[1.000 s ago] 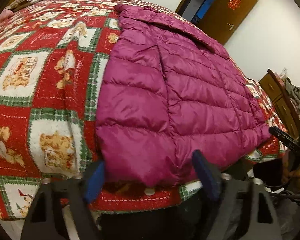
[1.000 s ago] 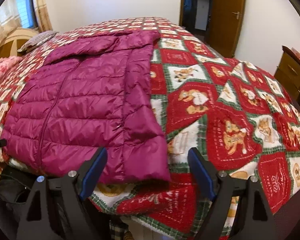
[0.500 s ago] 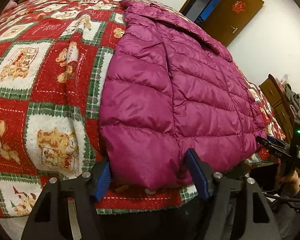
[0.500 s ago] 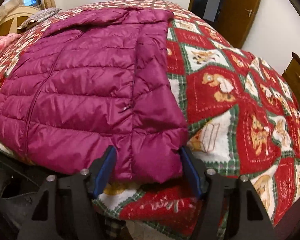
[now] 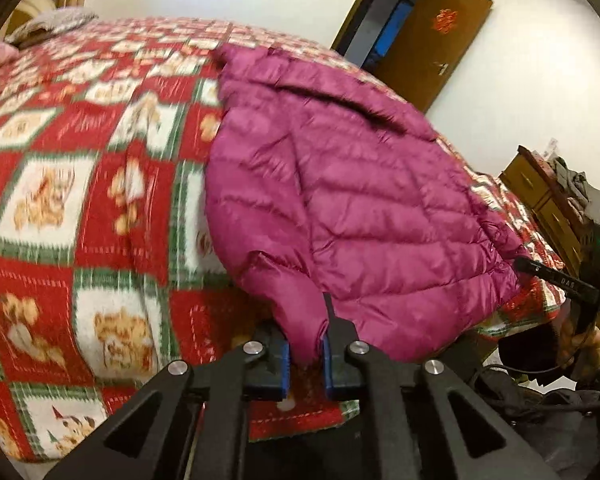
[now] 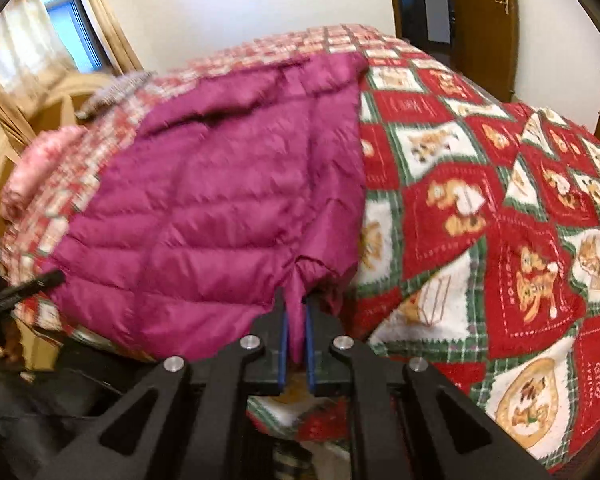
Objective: Fold large clothes
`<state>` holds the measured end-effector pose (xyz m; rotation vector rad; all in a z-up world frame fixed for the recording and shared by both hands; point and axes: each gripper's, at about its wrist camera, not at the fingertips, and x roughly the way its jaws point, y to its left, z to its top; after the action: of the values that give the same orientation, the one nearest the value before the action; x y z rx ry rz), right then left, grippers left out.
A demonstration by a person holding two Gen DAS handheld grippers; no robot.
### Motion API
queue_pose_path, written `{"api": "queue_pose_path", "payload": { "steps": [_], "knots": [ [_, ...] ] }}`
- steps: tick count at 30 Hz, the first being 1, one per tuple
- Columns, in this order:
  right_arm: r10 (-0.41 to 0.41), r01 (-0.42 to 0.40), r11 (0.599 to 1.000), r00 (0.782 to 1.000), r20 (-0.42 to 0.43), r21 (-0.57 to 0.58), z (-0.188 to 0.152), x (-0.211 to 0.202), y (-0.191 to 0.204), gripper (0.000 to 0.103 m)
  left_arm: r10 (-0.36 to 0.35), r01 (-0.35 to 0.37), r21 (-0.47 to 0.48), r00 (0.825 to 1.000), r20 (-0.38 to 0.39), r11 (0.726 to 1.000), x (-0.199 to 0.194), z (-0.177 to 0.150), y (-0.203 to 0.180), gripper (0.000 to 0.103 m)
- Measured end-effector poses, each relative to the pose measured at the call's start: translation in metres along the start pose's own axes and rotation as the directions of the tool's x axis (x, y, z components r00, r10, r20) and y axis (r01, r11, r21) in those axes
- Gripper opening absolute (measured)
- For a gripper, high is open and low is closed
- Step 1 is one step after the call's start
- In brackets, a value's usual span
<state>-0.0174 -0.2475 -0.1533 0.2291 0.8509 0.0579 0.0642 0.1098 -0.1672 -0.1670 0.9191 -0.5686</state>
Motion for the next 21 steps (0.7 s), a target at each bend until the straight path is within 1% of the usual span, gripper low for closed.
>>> {"api": "queue_pose_path", "payload": {
  "steps": [2, 4, 6, 9, 13, 17, 18, 21],
  "knots": [
    [0.033, -0.033, 0.999, 0.999, 0.018, 0.031, 0.002, -0.004, -0.002, 0.009, -0.019, 0.019, -0.005, 1.000, 0.020, 1.000, -0.005, 0.003, -0.001, 0.009],
    [0.037, -0.038, 0.998, 0.999, 0.026, 0.041, 0.000, -0.008, -0.002, 0.009, -0.053, 0.054, -0.011, 0.997, 0.050, 0.998, -0.013, 0.007, -0.002, 0.009],
    [0.047, -0.048, 0.998, 0.998, 0.032, 0.050, 0.001, -0.010, -0.003, 0.008, -0.089, 0.089, 0.006, 0.992, 0.088, 0.996, -0.024, 0.011, -0.007, 0.008],
    [0.060, -0.063, 0.996, 0.997, 0.042, 0.062, 0.002, -0.013, -0.005, 0.008, -0.099, 0.094, 0.045, 0.987, 0.127, 0.995, -0.033, 0.017, -0.017, 0.008],
    [0.089, -0.092, 0.994, 0.995, 0.055, 0.061, 0.004, -0.018, -0.005, 0.008, -0.116, 0.106, 0.072, 0.982, 0.151, 0.992, -0.037, 0.023, -0.024, 0.008],
    [0.109, -0.112, 0.993, 0.990, 0.085, 0.033, 0.007, -0.032, 0.000, 0.008, -0.179, 0.161, 0.106, 0.963, 0.199, 0.981, -0.054, 0.029, -0.030, 0.007],
    [0.115, -0.118, 0.992, 0.989, 0.092, 0.031, 0.007, -0.035, 0.000, 0.008, -0.201, 0.178, 0.122, 0.954, 0.221, 0.977, -0.061, 0.031, -0.033, 0.007],
    [0.121, -0.126, 0.992, 0.986, 0.114, 0.034, 0.009, -0.044, -0.002, 0.008, -0.220, 0.189, 0.141, 0.942, 0.252, 0.972, -0.071, 0.037, -0.038, 0.007]
  ]
}}
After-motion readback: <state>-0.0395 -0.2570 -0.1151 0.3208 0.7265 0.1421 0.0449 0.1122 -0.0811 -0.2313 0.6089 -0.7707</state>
